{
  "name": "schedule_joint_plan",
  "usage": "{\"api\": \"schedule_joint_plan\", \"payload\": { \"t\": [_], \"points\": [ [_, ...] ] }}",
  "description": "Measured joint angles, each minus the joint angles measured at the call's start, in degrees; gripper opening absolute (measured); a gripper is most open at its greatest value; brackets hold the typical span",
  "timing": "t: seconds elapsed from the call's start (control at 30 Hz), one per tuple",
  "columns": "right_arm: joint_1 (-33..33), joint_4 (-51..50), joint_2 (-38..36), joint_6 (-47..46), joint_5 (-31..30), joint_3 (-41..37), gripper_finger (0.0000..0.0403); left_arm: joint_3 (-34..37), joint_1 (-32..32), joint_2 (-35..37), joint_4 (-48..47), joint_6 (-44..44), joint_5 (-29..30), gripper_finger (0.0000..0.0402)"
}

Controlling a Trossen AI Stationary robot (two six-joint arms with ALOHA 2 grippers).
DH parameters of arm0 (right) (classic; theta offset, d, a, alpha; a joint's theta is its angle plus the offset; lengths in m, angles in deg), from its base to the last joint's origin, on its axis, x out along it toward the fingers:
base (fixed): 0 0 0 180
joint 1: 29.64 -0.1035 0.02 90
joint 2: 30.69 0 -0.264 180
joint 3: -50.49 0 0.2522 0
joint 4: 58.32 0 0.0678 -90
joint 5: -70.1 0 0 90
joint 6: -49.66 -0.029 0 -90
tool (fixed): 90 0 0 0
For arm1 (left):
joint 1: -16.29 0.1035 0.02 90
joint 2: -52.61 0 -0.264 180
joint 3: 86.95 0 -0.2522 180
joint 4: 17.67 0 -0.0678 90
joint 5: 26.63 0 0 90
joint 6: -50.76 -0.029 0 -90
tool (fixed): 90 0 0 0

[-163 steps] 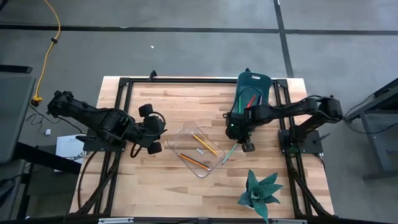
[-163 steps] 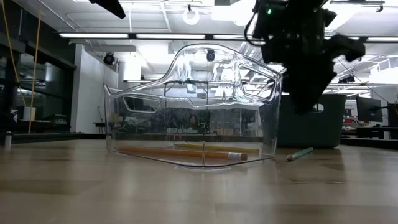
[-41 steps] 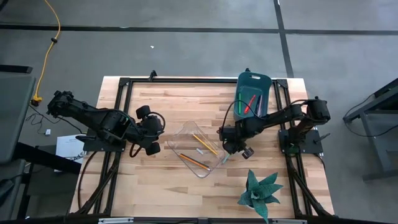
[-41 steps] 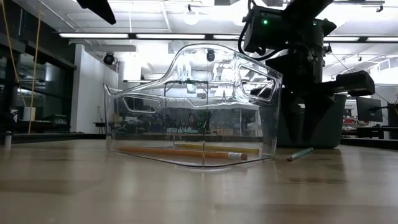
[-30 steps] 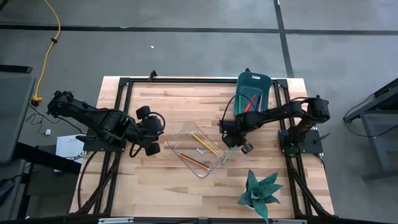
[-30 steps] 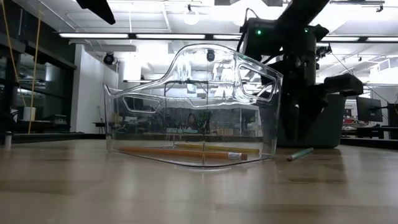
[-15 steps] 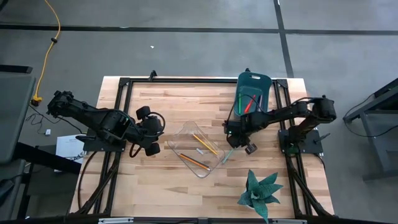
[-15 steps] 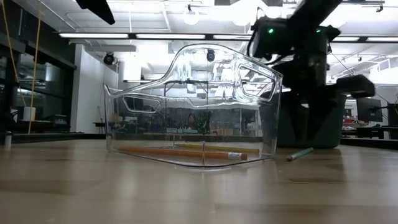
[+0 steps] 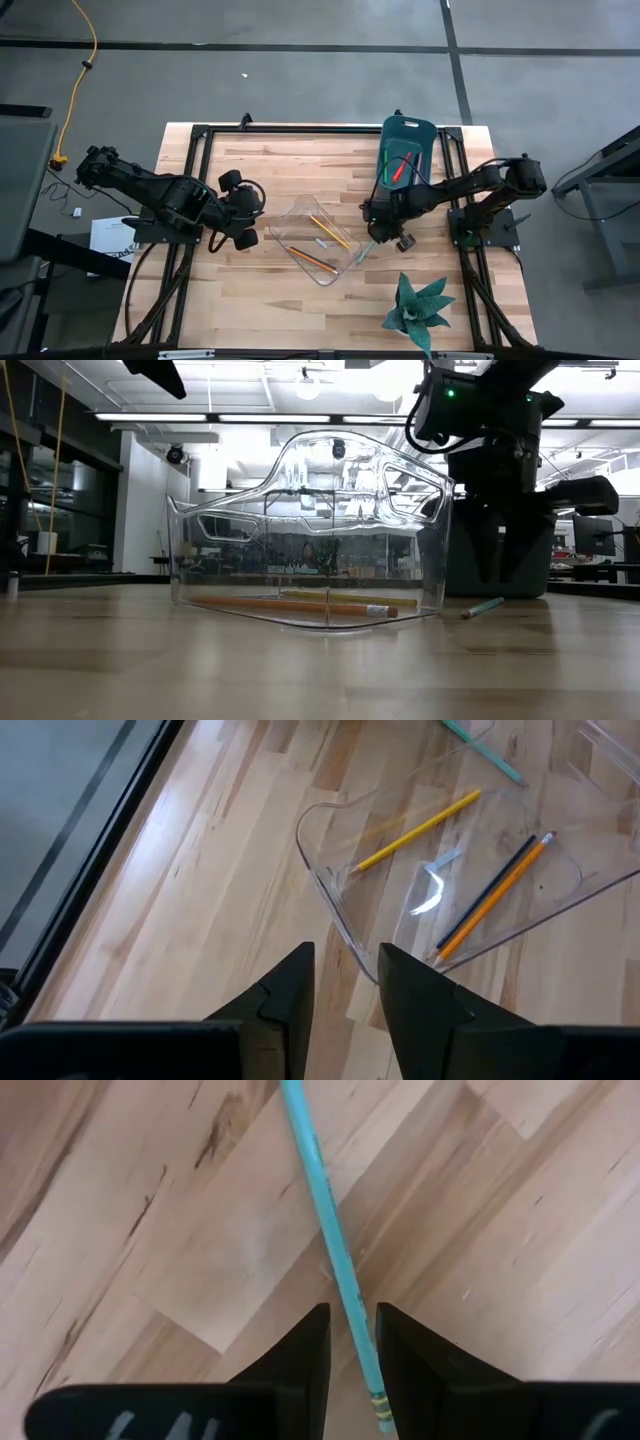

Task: Sort pens & pencils
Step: Put the blue pencil into the transparent bin

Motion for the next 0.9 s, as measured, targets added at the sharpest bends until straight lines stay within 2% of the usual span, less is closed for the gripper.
{"api": "schedule_joint_plan", "payload": {
  "t": [0.9],
  "points": [
    [-0.06, 3.18, 5.03, -0.30, 1.04, -0.02, 0.0075, 0.00, 0.00, 0.00, -0.15, 0.67, 0.02, 0.0101]
  ]
}}
